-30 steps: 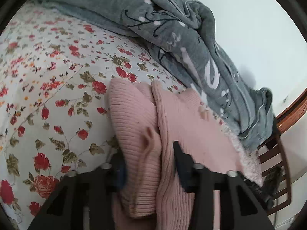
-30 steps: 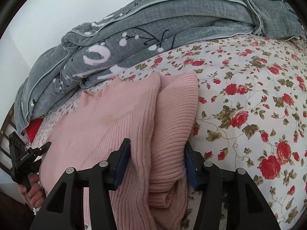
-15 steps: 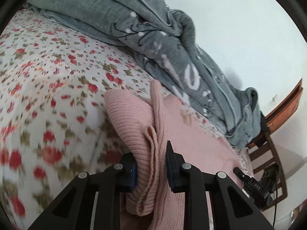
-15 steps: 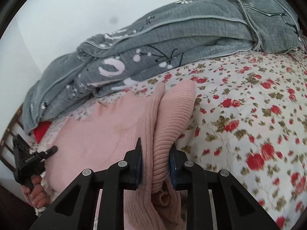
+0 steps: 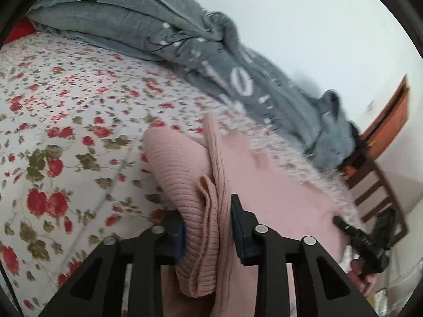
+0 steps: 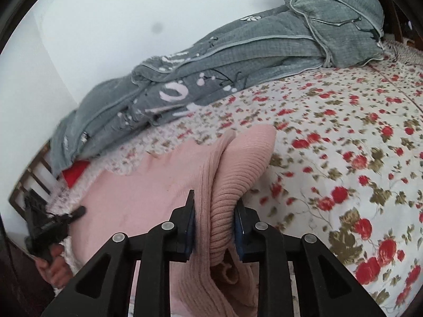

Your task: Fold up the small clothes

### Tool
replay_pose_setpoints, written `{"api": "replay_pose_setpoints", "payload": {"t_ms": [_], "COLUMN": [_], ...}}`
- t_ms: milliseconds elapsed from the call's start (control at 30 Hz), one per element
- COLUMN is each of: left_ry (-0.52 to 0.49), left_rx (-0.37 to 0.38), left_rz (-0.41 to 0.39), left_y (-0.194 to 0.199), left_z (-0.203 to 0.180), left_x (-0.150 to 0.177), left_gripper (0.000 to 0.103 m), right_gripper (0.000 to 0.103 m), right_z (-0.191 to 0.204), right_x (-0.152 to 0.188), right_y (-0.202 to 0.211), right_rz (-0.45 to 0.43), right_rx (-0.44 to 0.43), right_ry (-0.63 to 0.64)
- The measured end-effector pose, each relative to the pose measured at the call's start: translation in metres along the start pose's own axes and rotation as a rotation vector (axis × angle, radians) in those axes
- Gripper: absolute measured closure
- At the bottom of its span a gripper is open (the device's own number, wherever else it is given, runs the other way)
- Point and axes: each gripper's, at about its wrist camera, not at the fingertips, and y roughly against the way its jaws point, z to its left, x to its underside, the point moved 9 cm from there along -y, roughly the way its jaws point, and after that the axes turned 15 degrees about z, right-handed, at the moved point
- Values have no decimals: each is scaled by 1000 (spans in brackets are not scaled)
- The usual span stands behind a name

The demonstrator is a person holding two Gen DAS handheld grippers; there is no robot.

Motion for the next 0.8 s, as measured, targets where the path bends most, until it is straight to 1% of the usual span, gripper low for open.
{"api": "replay_pose_setpoints", "payload": {"t_ms": [33,67,100,133,167,200,233,300,333,367,433,500,567,600,667,700,767,800], "left_ry": [21,48,69,79,89,90,91,94,91,82,65,60,61,63,67,68,56,46], "left_rx": [-21,-29,-22,-9,5,6,6,7,6,0,-13,-15,-2,5,21,27,37,37], "left_rz": [16,32,41,47,49,47,46,48,47,48,51,52,54,54,55,56,60,61], "left_y": [-6,-12,-16,-18,-19,-19,-18,-18,-19,-20,-21,-21,-20,-19,-16,-15,-13,-12], "left_z": [6,14,19,21,23,24,23,23,21,19,16,14,14,14,16,16,17,17], "left_x": [-1,-1,-1,-1,-3,-5,-4,-4,-3,-3,-2,-1,0,0,3,4,6,7], "left_gripper": [63,58,53,53,53,52,51,48,46,45,44,44,44,44,44,44,44,44], "right_gripper": [74,71,68,68,67,63,62,59,59,58,56,56,56,56,56,56,56,56], "right_z": [-5,-9,-12,-14,-15,-15,-14,-9,0,11,41,71,102,113,128,133,128,128], "right_x": [-2,-2,-1,0,-1,-1,-2,-3,-3,-4,-4,-2,5,9,20,27,38,42], "right_y": [-10,-19,-24,-29,-28,-22,-10,9,20,26,33,31,18,9,-18,-40,-72,-79], "right_rz": [0,13,26,36,33,25,4,-46,-74,-85,-96,-97,-81,-69,-36,-8,47,9], "right_rx": [54,100,127,156,167,184,217,251,257,248,216,189,157,156,190,233,330,381], "right_ry": [-7,-9,-7,-3,-2,-5,-11,-25,-17,7,72,123,185,213,261,285,312,339]}}
